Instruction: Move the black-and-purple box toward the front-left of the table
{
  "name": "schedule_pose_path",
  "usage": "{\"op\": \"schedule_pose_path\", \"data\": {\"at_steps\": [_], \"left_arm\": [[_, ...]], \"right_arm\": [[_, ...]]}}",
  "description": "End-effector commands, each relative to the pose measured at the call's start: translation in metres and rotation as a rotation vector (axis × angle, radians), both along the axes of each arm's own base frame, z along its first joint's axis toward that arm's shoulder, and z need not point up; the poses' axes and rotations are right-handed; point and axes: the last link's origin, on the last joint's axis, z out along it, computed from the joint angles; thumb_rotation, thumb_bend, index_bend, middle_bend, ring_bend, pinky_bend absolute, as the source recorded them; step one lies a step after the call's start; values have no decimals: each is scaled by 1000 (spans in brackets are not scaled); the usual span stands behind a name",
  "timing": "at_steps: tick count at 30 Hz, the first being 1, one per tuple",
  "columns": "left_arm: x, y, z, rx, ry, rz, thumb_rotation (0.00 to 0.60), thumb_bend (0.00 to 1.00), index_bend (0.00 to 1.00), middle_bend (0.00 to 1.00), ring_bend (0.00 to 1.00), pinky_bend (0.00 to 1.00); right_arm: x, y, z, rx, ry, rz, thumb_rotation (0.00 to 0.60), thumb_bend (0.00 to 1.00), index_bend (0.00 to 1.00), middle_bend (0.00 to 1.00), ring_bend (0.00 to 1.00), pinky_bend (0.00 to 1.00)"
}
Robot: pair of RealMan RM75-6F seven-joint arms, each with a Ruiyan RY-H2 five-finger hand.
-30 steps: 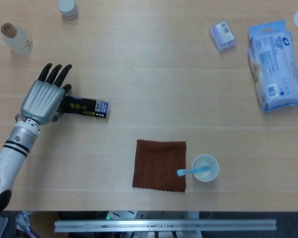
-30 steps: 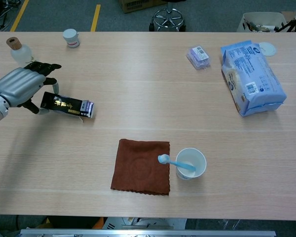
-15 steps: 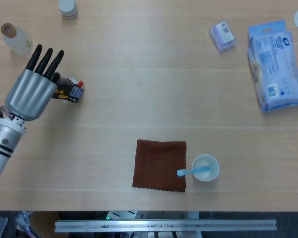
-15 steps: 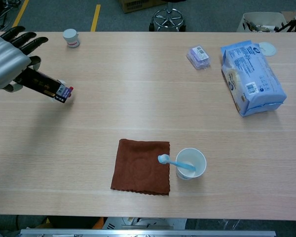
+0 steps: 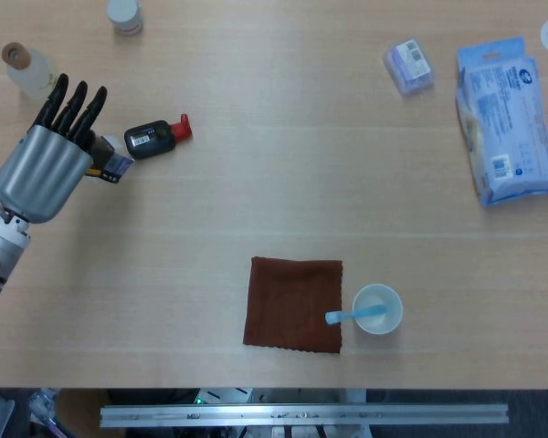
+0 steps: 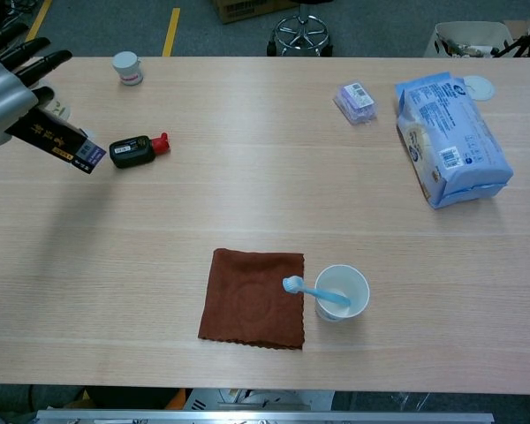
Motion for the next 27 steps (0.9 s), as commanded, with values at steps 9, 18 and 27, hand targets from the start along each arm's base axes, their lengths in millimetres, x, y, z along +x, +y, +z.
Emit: {"op": "schedule_pose_path", "data": {"at_steps": [9,18,27], "left_arm": [[-34,-23,-15,-154,-530,453,600,168,458,0,0,0],[-48,-30,-26,-256,-731,631,600,168,425,0,0,0],[-54,-34,-28,-296,-789,678,600,169,283,0,0,0]], "right_arm": [[3,1,1,0,1,9,600,8,397,184,220,352],[5,0,-1,6,8,10,600,8,398,183,220,352],[4,1,-1,6,10,3,600,8,397,184,220,352]]}}
